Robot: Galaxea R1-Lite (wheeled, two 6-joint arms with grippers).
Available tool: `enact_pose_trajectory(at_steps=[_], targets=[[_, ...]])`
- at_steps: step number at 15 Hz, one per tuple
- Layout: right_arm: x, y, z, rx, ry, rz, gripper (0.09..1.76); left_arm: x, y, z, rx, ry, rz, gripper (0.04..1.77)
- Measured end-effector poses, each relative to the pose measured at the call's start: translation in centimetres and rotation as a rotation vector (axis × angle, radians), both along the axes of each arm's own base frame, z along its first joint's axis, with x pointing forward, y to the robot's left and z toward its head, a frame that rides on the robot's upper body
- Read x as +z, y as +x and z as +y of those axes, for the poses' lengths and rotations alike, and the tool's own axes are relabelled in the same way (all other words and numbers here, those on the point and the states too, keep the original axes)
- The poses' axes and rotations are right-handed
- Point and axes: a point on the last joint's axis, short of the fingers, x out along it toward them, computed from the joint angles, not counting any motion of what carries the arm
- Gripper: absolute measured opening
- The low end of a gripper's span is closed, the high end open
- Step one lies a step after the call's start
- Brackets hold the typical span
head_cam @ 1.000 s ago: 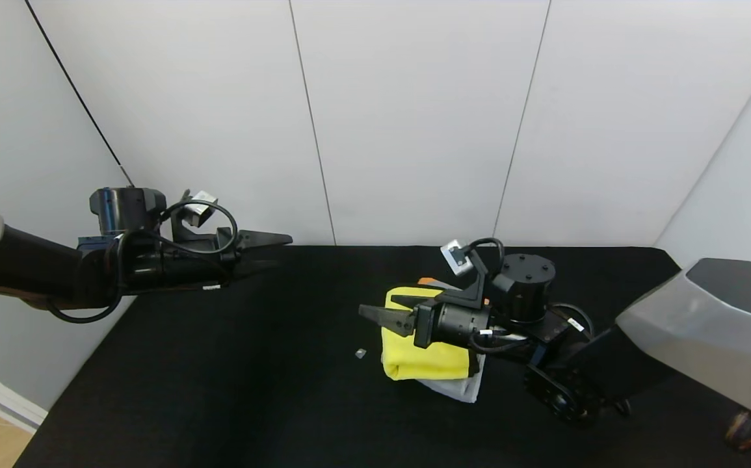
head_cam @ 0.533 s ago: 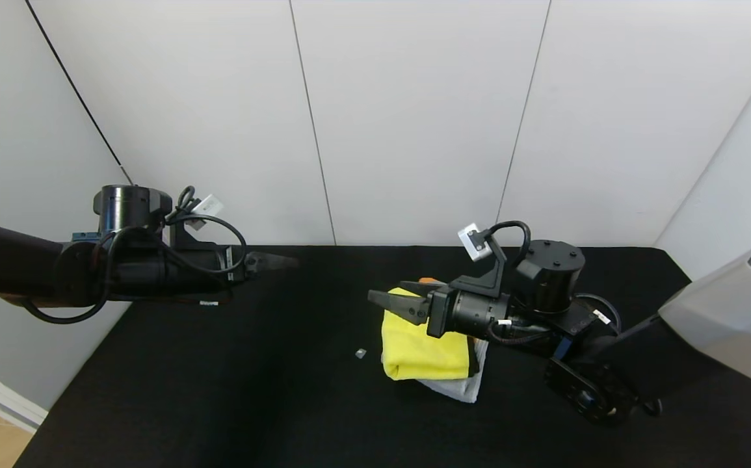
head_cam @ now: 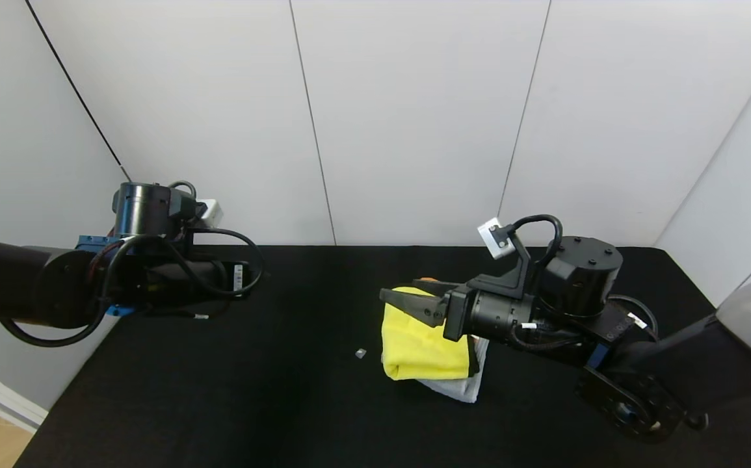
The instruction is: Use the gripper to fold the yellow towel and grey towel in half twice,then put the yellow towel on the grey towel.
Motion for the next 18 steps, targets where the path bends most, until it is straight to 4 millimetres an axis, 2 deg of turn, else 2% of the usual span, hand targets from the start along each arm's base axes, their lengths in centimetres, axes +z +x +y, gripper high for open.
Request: enact_pose_trajectory(at_steps=[4,7,11,14,18], targets=[[0.4,-2.3,-1.2,-0.067,-0.035,0.03,1.7,0.9,-4.3,-2.3,0.012,0.041,-0.046,1.72],[0.5,-4.2,-3.4,-0.181,-0.135,0.01,1.7,2.0,-8.7,-2.8,-0.013,0.037,-0.074,1.72],[1.2,-7.0,-7.4,-0.334,-0.236,-0.023,1.71,3.1,-13.9,-1.5,0.01,0.04,-0.094,1.72],[2.6,-9.6,-11.1,-0.443,-0.272,-0.046,1.71,4.2,-17.3,0.0,0.032,0.02,-0.119,1.72],[5.1,-13.9,-16.7,-0.635,-0.286,-0.098,1.71,4.9,-21.2,2.5,0.106,0.004,-0.168,1.72]])
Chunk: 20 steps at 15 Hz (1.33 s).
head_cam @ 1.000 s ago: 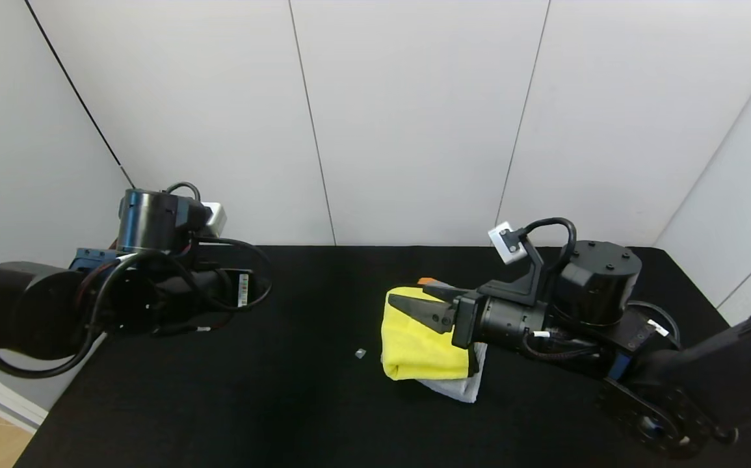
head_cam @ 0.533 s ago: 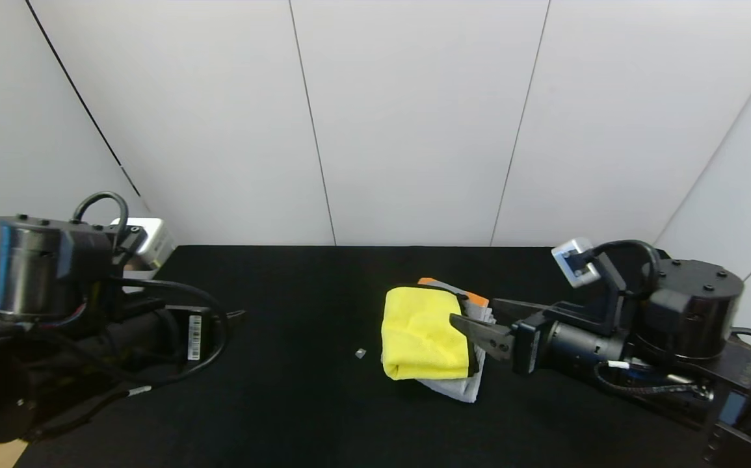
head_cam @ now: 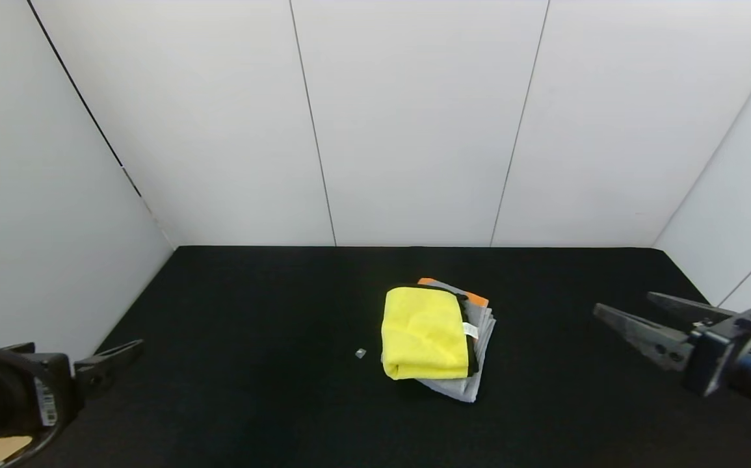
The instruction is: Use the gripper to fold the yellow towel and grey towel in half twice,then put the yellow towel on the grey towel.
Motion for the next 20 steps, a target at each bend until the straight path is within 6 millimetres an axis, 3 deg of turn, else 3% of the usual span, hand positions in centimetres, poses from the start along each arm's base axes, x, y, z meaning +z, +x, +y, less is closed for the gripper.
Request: enact_pose_trajectory(at_steps=[3,5,12,16,20], targets=[[1.2,-4.1,-3.2,-0.157,-0.005,-0.071,1.71,-0.5,-2.9,1.2,0.023,-0.017,-0.018,1.72],[1.6,-6.9,-4.2,-0.226,-0.008,-0.108,1.71,-1.0,-4.9,1.8,0.028,-0.019,-0.018,1.72],[0.2,-15.4,-4.7,-0.312,-0.009,-0.186,1.71,-2.7,-11.7,3.0,0.005,0.003,-0.06,1.72],[-0.4,-17.8,-4.5,-0.317,-0.003,-0.259,1.71,-3.7,-14.8,2.2,-0.088,-0.009,-0.127,1.72],[-0.3,-18.7,-4.6,-0.258,0.006,-0.306,1.71,-4.0,-15.8,1.9,-0.154,0.007,-0.174,1.72]])
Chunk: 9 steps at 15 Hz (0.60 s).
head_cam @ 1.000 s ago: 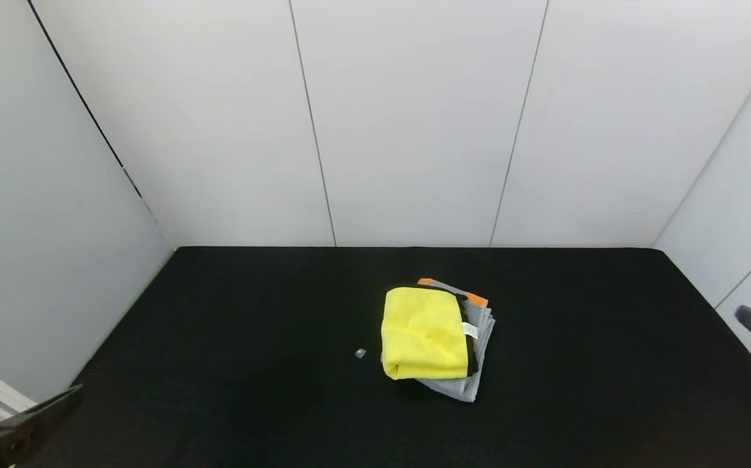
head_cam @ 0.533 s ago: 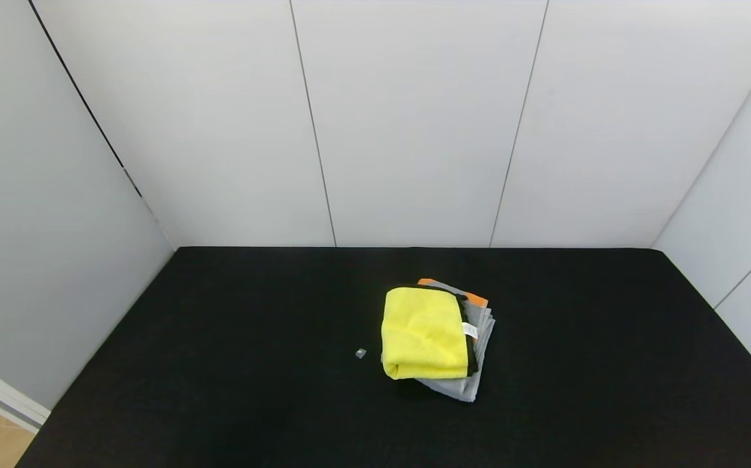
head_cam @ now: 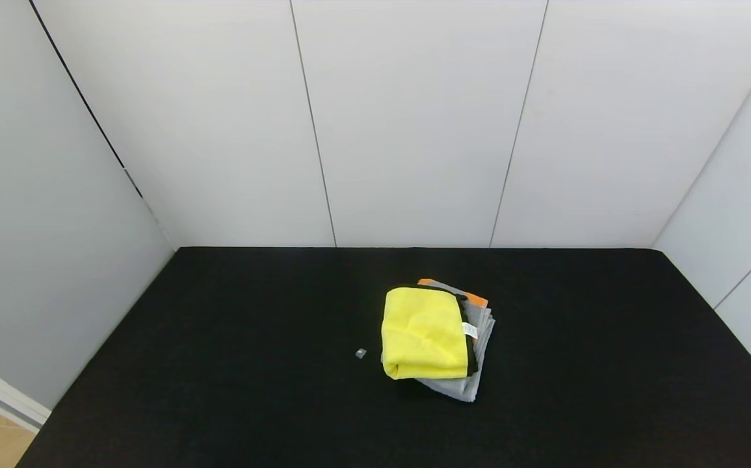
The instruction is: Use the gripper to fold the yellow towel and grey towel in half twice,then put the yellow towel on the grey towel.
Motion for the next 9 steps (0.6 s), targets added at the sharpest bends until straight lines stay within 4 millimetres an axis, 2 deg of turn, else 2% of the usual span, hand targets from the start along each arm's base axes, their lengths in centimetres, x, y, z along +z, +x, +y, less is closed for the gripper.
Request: enact_pose_trajectory(at_steps=[5,9], targets=[[-2.3,-1.5,0.0,0.026,-0.001,-0.011,1.71,-0.5,-0.3,0.0,-0.034,0.005,0.019,1.72],[-3.9,-2.2,-0.2,-0.043,0.006,-0.063,1.71,-1.6,-0.6,0.5,-0.108,0.014,0.002,1.72]])
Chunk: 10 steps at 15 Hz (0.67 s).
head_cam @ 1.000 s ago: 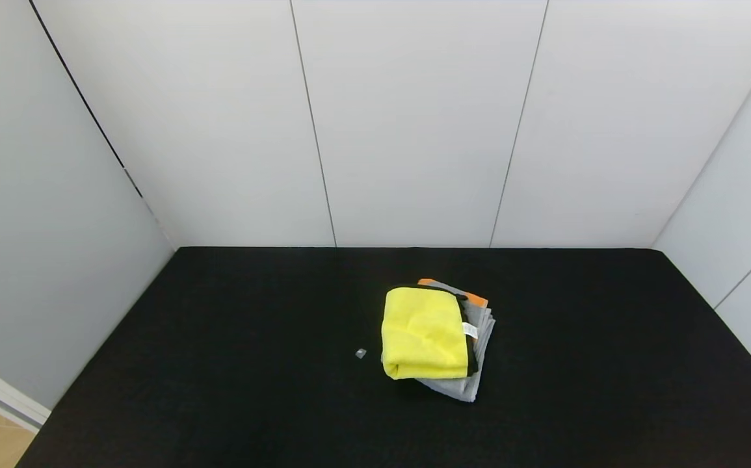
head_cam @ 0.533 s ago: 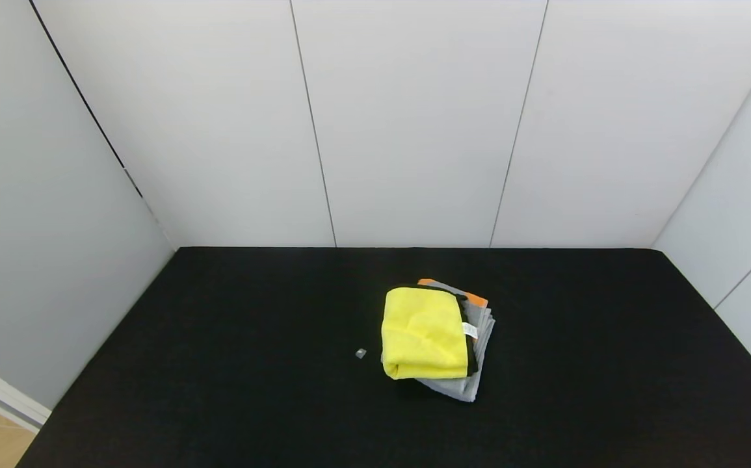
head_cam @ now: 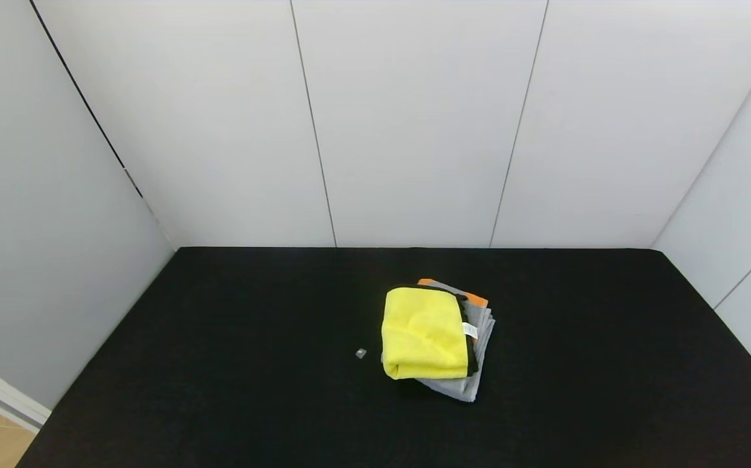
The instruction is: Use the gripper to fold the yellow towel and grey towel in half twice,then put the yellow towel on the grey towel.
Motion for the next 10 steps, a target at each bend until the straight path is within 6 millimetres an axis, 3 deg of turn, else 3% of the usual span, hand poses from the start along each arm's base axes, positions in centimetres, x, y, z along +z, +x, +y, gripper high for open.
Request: enact_pose_trajectory(at_steps=[6,10], targets=[[-0.9,0.2,-0.2,-0.103,-0.001,-0.212,1.71,-4.5,0.8,0.1,0.073,0.042,-0.233,1.72],[-2.4,1.0,-0.3,-0.143,-0.054,-0.215,1.71,-6.9,2.0,0.2,0.127,0.058,-0.34,1.72]])
